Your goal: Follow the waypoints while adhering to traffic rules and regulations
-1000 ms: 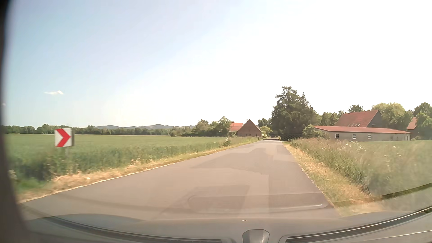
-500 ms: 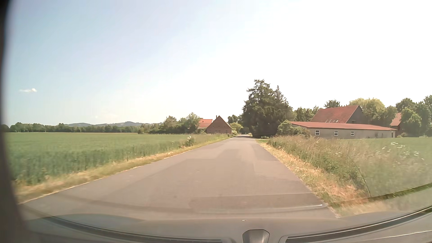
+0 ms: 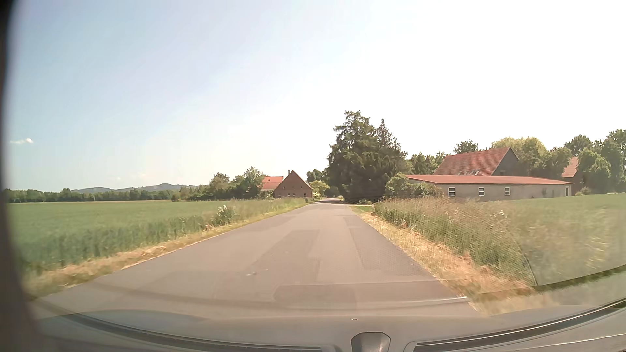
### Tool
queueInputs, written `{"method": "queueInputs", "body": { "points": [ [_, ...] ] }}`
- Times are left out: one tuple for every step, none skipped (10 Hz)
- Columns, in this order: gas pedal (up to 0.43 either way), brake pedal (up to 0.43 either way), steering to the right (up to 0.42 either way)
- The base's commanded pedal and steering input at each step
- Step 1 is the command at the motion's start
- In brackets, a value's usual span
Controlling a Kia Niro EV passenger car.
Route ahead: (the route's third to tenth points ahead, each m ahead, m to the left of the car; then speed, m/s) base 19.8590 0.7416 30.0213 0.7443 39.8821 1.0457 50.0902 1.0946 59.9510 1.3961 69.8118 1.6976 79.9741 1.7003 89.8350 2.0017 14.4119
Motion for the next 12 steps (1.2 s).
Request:
{"method": "queueInputs", "body": {
  "points": [
    [0.35, 0.006, 0.005],
    [0.35, 0.006, 0.004],
    [0.35, 0.006, 0.004],
    [0.35, 0.006, 0.002],
    [0.35, 0.006, -0.001],
    [0.35, 0.006, -0.002],
    [0.35, 0.006, -0.002],
    [0.35, 0.006, -0.002],
    [0.35, 0.006, -0.002],
    [0.35, 0.006, -0.002],
    [0.35, 0.006, -0.002],
    [0.35, 0.006, -0.002]
  ]
}}
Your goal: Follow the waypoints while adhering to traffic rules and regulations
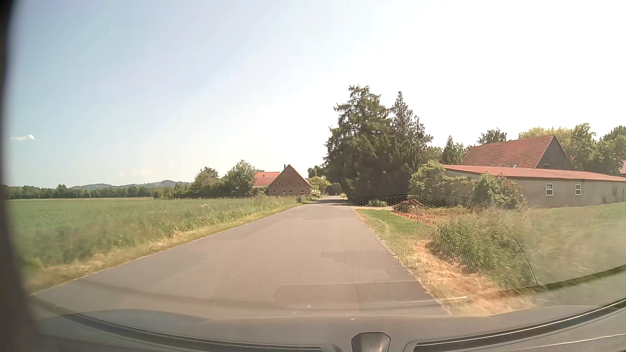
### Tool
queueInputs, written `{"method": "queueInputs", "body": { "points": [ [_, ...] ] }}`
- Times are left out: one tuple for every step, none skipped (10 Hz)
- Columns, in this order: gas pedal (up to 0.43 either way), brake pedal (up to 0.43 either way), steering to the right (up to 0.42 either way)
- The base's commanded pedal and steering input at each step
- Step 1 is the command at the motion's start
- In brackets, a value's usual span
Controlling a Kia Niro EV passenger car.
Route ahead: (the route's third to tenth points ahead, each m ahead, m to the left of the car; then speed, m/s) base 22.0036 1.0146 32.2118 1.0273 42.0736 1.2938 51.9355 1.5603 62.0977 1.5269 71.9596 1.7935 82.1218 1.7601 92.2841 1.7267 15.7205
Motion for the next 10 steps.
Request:
{"method": "queueInputs", "body": {
  "points": [
    [0.35, 0.006, -0.002],
    [0.35, 0.006, -0.002],
    [0.35, 0.006, -0.002],
    [0.339, 0.006, -0.002],
    [0.331, 0.006, -0.002],
    [0.311, 0.006, -0.002],
    [0.311, 0.006, -0.002],
    [0.299, 0.006, -0.001],
    [0.28, 0.006, 0.0],
    [0.268, 0.006, 0.0]
  ]
}}
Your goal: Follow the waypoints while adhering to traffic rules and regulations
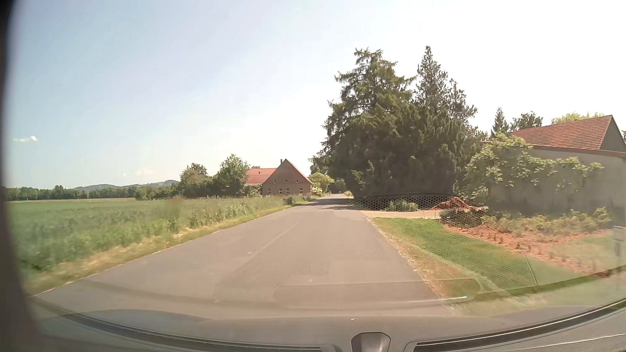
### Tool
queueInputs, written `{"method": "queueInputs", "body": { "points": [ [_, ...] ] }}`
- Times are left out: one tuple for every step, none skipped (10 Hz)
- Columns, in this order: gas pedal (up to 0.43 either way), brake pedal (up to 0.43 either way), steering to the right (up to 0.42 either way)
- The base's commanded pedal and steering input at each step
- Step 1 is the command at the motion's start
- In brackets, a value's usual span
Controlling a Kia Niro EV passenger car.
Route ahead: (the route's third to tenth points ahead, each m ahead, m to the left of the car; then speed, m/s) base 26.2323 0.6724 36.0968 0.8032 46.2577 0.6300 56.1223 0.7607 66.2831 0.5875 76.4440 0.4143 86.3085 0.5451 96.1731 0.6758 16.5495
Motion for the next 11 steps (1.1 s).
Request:
{"method": "queueInputs", "body": {
  "points": [
    [0.268, 0.006, 0.0],
    [0.26, 0.006, 0.0],
    [0.248, 0.006, 0.0],
    [0.248, 0.006, 0.0],
    [0.24, 0.006, 0.0],
    [0.228, 0.006, 0.001],
    [0.209, 0.006, 0.0],
    [0.209, 0.006, 0.001],
    [0.197, 0.006, 0.001],
    [0.189, 0.006, 0.001],
    [0.189, 0.006, 0.001]
  ]
}}
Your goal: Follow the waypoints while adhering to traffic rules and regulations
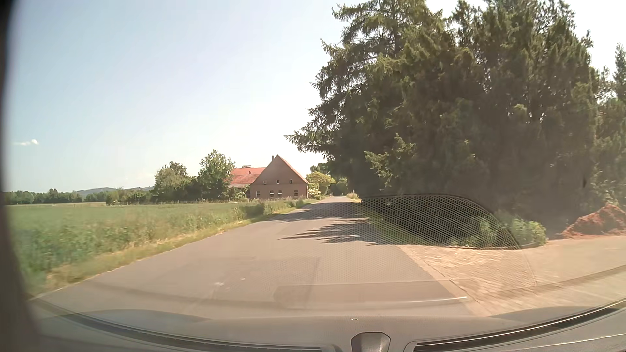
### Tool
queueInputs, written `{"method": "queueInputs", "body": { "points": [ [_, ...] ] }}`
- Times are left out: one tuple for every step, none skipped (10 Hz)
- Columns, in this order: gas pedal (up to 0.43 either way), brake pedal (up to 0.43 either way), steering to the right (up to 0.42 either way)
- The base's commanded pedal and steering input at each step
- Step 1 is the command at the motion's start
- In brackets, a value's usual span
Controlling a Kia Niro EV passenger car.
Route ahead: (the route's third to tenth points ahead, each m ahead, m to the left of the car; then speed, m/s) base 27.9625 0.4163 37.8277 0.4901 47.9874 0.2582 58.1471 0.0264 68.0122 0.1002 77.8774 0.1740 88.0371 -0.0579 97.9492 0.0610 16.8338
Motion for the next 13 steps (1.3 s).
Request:
{"method": "queueInputs", "body": {
  "points": [
    [0.169, 0.006, 0.001],
    [0.169, 0.006, 0.001],
    [0.169, 0.006, 0.001],
    [0.169, 0.006, 0.001],
    [0.157, 0.006, 0.001],
    [0.157, 0.006, 0.001],
    [0.157, 0.006, 0.001],
    [0.157, 0.006, 0.001],
    [0.157, 0.006, 0.001],
    [0.157, 0.006, 0.001],
    [0.157, 0.006, 0.001],
    [0.157, 0.006, 0.001],
    [0.157, 0.006, 0.001]
  ]
}}
